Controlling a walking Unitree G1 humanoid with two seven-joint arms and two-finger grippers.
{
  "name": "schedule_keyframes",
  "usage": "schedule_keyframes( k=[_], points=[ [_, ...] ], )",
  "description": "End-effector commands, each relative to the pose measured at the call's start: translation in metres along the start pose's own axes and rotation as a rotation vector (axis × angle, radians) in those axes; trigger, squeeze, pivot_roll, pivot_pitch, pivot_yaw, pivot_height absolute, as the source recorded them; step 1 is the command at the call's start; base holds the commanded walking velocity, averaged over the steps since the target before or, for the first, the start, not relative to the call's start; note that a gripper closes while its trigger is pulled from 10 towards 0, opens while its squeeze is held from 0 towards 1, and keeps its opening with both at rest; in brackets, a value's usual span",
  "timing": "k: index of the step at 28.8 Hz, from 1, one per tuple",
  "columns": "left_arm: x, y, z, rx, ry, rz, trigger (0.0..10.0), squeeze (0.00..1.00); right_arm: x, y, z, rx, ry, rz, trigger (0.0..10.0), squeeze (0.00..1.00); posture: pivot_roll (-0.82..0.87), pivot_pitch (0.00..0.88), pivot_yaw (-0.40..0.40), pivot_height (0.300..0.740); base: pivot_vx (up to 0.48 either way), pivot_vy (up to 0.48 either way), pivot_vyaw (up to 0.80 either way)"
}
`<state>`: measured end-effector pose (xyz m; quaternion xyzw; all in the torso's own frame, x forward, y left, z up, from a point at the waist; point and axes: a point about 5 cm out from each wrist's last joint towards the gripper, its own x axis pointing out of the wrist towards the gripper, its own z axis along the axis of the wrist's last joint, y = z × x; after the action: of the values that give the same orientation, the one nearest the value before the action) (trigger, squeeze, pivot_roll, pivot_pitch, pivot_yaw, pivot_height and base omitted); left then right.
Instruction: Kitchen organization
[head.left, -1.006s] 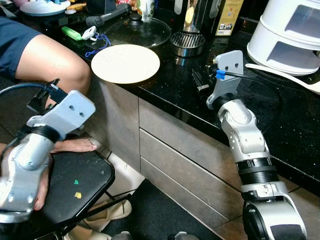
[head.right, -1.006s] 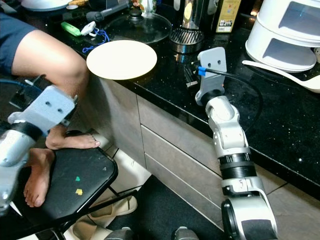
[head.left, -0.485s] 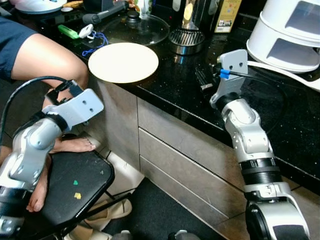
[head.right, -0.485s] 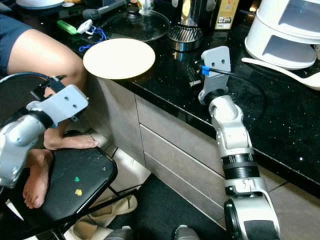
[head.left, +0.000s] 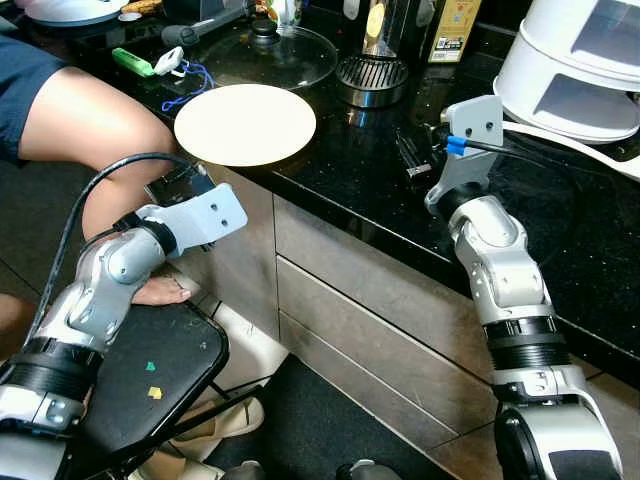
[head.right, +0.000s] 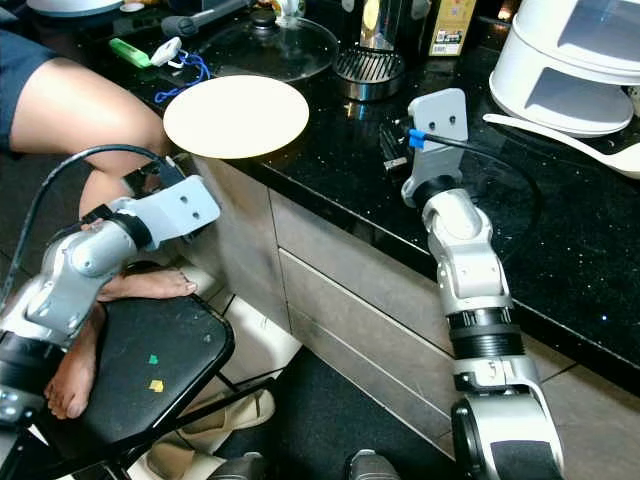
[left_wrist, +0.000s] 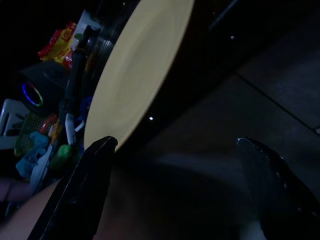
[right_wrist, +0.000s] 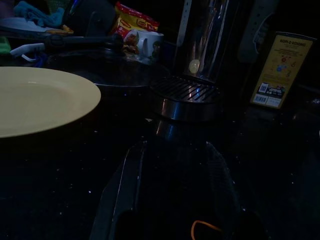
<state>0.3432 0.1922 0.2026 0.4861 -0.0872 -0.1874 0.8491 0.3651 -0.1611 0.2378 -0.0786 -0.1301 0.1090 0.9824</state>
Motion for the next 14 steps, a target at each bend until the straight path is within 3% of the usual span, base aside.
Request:
schedule_keyframes(
  k=[1,14],
  points=[
    [0.002,-0.004,-0.002,0.013,0.004,-0.014,10.0,0.00,-0.004,-0.005,-0.001,0.001,0.003,-0.018,10.0,0.00,0.04,0.120,-0.033,0.740,0.000,0.000,0.00],
    [0.024,-0.008,0.012,0.037,-0.061,-0.046,10.0,0.00,-0.006,-0.009,-0.001,-0.005,0.009,-0.029,10.0,0.00,0.03,0.137,-0.027,0.740,0.000,0.000,0.00]
  ],
)
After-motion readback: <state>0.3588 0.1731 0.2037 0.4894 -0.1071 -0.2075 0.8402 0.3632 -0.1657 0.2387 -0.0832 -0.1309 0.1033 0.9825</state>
